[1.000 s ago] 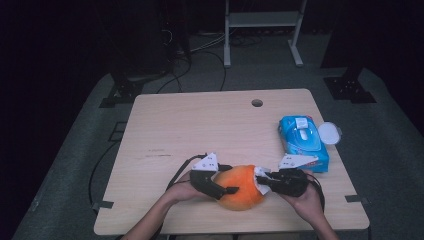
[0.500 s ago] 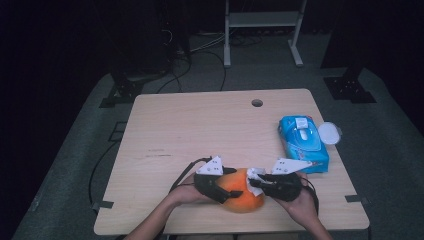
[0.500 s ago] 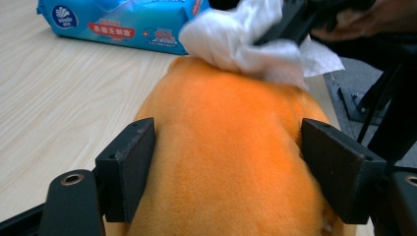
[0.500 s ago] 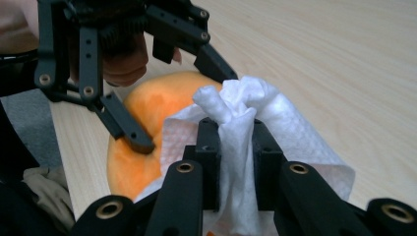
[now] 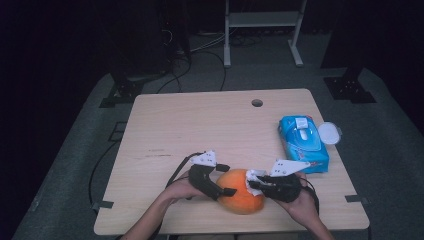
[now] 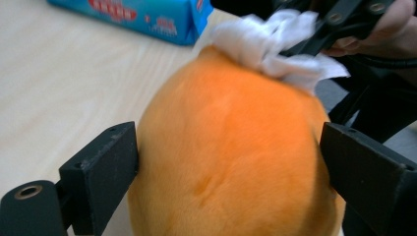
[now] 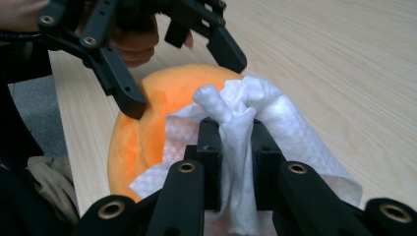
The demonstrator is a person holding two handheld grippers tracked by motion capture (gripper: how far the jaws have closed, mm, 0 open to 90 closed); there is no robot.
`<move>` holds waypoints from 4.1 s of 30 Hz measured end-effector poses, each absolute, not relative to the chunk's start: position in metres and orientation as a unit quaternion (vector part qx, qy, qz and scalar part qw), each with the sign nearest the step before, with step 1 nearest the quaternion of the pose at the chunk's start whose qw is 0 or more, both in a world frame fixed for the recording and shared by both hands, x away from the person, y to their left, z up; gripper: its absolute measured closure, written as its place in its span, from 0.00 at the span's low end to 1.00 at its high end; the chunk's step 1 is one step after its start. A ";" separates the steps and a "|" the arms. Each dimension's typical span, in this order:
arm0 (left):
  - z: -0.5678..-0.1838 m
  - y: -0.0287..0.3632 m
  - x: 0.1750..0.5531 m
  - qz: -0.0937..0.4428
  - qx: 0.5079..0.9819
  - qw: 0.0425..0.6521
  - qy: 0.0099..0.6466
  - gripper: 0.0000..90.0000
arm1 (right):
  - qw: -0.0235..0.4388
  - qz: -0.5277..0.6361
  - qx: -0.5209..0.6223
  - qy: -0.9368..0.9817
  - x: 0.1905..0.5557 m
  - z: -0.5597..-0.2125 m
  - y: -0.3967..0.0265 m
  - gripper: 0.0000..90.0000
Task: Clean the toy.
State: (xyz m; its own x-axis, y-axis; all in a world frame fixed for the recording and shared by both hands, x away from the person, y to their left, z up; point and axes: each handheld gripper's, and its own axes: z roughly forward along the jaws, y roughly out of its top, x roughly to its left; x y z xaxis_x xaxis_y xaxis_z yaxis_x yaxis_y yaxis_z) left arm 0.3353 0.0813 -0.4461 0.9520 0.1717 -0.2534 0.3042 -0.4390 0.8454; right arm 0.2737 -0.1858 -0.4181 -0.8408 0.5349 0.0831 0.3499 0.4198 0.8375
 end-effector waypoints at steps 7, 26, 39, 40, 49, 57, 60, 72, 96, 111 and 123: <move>-0.439 0.077 0.329 -0.022 0.846 0.515 0.136 0.36 | 0.120 0.465 0.276 0.832 0.276 -0.410 -0.188 0.86; -0.440 0.084 0.333 0.018 0.855 0.505 0.119 0.23 | 0.140 0.463 0.277 0.830 0.275 -0.406 -0.184 0.88; -0.433 0.089 0.331 0.012 0.856 0.507 0.099 0.24 | 0.121 0.480 0.289 0.819 0.279 -0.411 -0.193 0.88; -0.431 0.090 0.333 0.014 0.852 0.513 0.102 0.21 | 0.121 0.478 0.286 0.822 0.278 -0.411 -0.193 0.88; -0.434 0.089 0.334 -0.017 0.850 0.516 0.104 0.24 | 0.115 0.478 0.277 0.826 0.281 -0.409 -0.198 0.88; -0.438 0.085 0.336 -0.027 0.853 0.509 0.116 0.10 | 0.087 0.482 0.268 0.830 0.281 -0.410 -0.201 0.87; -0.439 0.079 0.331 -0.012 0.859 0.501 0.101 0.17 | 0.079 0.480 0.264 0.833 0.280 -0.409 -0.201 0.87; -0.424 0.075 0.321 0.079 0.850 0.518 0.056 0.25 | 0.118 0.471 0.262 0.834 0.276 -0.404 -0.191 0.88; -0.431 0.073 0.325 0.069 0.858 0.499 0.096 0.26 | 0.134 0.484 0.271 0.821 0.274 -0.404 -0.175 0.88; -0.432 0.071 0.324 0.072 0.862 0.493 0.092 0.25 | 0.149 0.477 0.290 0.816 0.278 -0.403 -0.178 0.88; -0.432 0.067 0.316 0.080 0.866 0.488 0.071 0.25 | 0.150 0.484 0.264 0.821 0.276 -0.396 -0.157 0.88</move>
